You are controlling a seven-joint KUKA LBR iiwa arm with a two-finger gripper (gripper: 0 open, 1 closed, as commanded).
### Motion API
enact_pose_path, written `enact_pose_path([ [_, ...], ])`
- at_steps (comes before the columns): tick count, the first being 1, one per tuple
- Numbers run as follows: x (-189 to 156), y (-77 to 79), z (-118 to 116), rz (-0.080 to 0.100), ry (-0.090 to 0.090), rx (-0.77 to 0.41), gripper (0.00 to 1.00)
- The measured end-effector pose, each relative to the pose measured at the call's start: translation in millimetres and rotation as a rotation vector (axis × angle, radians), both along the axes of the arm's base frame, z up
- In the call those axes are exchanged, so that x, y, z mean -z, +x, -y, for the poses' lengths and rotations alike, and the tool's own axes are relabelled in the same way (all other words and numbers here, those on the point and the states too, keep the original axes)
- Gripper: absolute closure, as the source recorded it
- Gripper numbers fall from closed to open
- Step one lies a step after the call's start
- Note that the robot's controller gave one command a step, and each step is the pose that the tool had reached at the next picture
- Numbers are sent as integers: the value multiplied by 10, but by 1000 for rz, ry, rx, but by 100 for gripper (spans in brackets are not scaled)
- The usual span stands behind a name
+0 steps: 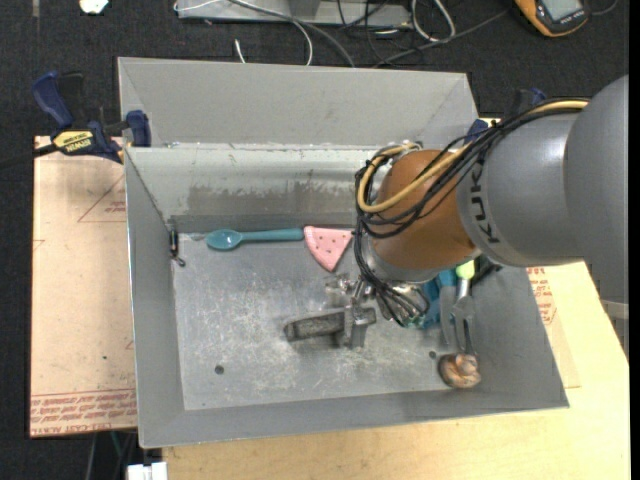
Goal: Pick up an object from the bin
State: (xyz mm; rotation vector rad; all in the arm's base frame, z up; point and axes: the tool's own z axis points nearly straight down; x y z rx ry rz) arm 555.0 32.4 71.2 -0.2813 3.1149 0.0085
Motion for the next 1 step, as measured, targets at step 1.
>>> enact_pose_path([
  [1,0,0,0,0,0,0,100],
])
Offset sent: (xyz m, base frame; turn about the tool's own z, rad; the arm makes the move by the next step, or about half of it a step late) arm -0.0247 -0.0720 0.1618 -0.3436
